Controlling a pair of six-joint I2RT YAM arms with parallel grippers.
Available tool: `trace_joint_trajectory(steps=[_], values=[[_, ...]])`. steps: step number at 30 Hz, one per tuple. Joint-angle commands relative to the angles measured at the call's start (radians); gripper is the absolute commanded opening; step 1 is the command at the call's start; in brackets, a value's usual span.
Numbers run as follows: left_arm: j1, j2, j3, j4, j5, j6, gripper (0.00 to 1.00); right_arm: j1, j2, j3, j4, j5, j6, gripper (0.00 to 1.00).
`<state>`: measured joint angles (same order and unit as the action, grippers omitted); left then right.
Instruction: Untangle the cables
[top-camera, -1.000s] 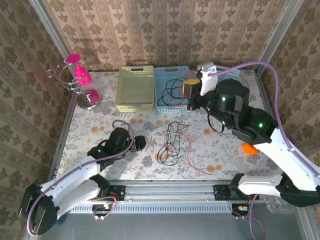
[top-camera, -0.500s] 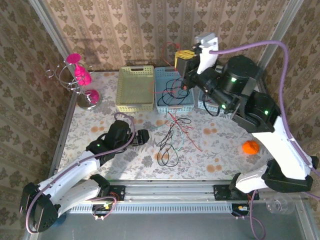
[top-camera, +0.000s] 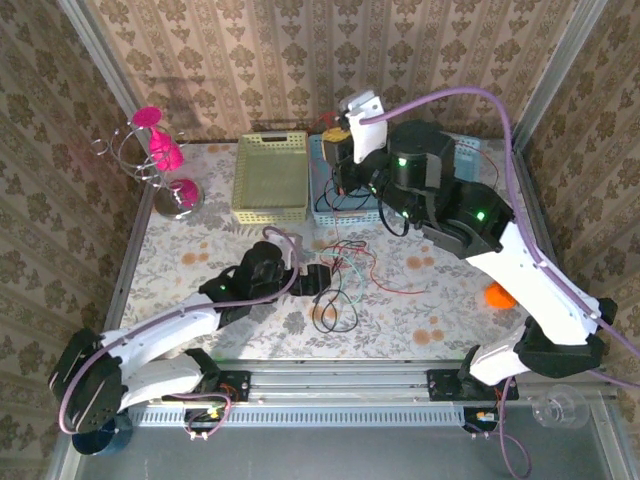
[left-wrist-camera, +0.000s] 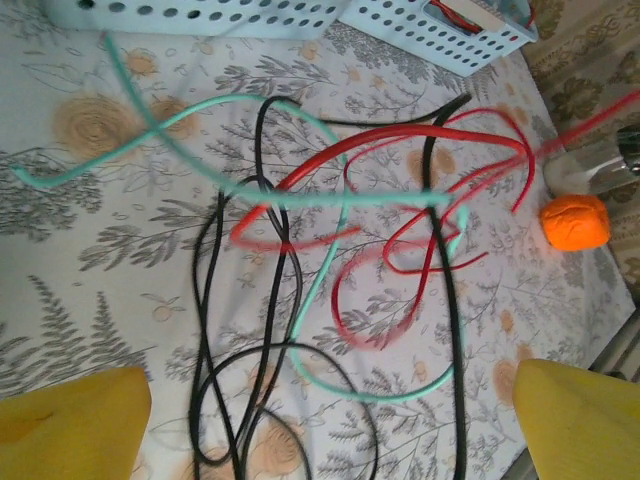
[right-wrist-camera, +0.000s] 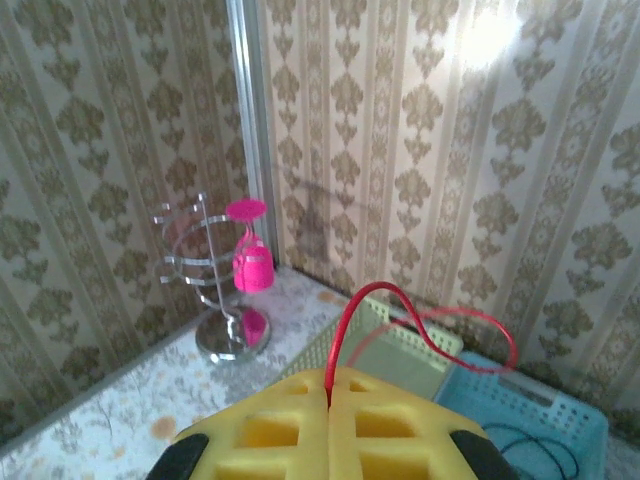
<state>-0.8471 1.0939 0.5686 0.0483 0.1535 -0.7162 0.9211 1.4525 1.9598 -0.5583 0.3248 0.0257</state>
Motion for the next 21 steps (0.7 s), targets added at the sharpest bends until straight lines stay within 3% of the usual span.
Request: trace_joint_trajectory(steps=[1,5,12,13,17,21], values=[[-0.027,0.066,-0.009,0.162,0.037,-0.041,0.95,0.005,-0.022,-0.019,0.016,0.022,0.007,0.00],[-0.075,0.205,0.039,0.166,-0.007,-0.002,0.92,0.003,-0.050,-0.014,0.047,0.030,0.008,0.00],[-0.095,0.410,0.068,0.337,-0.051,-0.001,0.85,-0.005,-0.102,0.023,0.027,0.004,0.036,0.00],[-0.096,0.425,0.074,0.361,-0.038,0.004,0.77,-0.005,-0.108,0.026,0.026,0.001,0.039,0.00],[-0.095,0.465,0.114,0.381,-0.016,0.013,0.29,-0.005,-0.134,0.030,0.026,0.024,0.023,0.00],[-0.086,0.422,0.096,0.335,-0.043,0.022,0.32,-0.016,-0.162,0.000,0.028,0.047,0.005,0.00]])
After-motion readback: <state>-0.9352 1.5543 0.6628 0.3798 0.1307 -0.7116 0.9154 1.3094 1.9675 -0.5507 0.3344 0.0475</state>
